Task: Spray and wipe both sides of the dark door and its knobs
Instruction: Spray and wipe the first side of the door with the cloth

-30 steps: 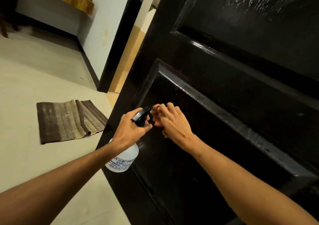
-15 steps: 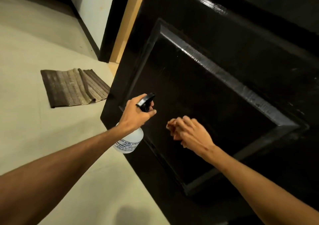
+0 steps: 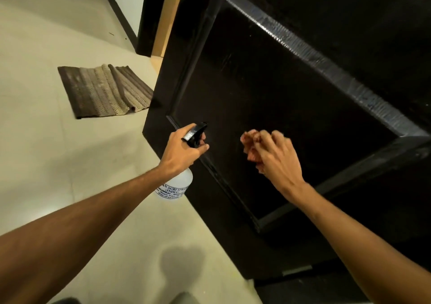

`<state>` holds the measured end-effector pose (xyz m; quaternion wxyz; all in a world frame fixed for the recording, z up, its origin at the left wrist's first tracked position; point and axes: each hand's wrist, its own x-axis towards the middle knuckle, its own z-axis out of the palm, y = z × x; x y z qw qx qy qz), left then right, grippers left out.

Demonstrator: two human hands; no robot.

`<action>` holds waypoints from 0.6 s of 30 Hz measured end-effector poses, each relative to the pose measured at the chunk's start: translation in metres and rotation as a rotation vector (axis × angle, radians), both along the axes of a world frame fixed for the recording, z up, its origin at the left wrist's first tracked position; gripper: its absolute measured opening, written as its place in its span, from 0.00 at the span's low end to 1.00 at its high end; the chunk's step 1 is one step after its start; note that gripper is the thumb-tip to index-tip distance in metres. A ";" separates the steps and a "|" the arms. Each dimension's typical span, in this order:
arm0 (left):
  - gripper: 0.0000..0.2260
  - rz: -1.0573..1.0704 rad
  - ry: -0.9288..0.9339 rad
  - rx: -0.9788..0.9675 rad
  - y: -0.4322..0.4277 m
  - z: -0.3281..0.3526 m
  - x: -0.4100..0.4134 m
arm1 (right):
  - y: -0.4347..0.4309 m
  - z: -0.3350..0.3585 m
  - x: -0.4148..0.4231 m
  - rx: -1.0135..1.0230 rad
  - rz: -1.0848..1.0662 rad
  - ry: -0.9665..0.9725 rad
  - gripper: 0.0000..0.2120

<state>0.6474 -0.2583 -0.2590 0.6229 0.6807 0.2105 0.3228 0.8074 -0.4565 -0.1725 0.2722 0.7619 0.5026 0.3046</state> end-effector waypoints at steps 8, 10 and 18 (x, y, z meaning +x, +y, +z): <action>0.11 0.034 0.052 -0.058 0.011 -0.047 -0.006 | 0.027 -0.123 0.008 -0.489 0.134 0.146 0.24; 0.11 0.025 0.065 -0.033 0.014 -0.051 -0.008 | -0.005 -0.146 0.004 -0.637 0.096 0.164 0.23; 0.10 -0.046 0.039 -0.014 -0.018 -0.036 -0.005 | -0.049 -0.064 -0.019 -0.025 -0.032 0.166 0.29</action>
